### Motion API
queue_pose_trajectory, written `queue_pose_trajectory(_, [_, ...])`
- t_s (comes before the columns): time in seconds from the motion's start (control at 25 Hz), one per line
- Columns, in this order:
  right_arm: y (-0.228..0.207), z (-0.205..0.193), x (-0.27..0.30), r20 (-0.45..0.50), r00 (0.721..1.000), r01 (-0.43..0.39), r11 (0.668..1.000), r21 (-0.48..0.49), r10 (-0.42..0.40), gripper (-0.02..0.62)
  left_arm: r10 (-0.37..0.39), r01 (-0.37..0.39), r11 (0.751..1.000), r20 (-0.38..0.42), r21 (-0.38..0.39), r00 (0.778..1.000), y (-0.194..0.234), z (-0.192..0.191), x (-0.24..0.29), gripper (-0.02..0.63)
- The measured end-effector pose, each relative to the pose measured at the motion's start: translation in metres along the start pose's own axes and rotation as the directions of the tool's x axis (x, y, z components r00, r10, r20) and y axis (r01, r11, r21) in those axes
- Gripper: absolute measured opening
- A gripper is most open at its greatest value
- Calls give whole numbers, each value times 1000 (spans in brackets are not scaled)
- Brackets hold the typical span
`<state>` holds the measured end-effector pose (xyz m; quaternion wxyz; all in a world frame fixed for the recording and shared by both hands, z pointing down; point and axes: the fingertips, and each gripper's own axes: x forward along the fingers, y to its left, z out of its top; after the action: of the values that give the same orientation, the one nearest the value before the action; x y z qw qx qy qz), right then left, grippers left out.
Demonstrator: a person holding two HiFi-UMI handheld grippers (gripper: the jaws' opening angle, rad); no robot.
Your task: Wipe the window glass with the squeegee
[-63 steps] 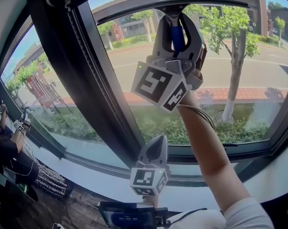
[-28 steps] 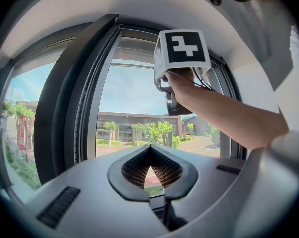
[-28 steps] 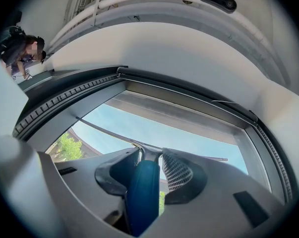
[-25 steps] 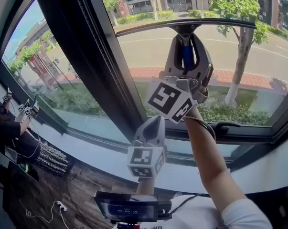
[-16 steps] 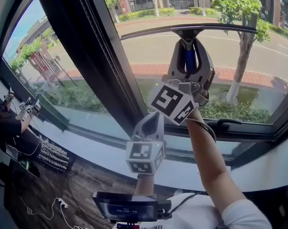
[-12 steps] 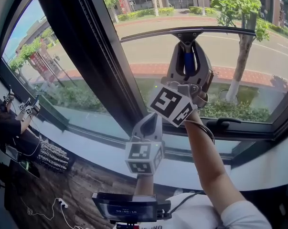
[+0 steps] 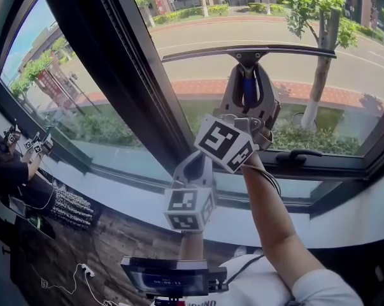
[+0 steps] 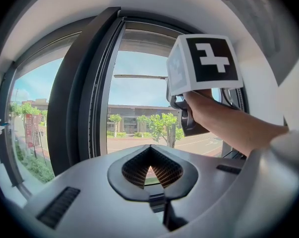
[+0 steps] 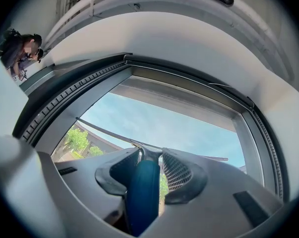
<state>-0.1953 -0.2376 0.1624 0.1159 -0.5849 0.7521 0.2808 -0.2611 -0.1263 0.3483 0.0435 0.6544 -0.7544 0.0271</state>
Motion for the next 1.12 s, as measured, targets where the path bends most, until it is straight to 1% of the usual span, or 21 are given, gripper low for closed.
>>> queue_pose_trajectory(0.48, [12,-24,-18,-73,997,-12,1000,14,13,149,-23,23,1000,-31,-17,999,6,-15,2,0])
queue_pose_trajectory(0.92, [17,-49,-33,-128,991,-21,999,40,26,149,-11,8,999,-65,-48,998,14,-31,3,0])
queue_pose_trajectory(1.12, [22,-61,-42,-170,984,-40,998,46,47,149,-15,10,998,-89,-57,996,14,-42,1,0])
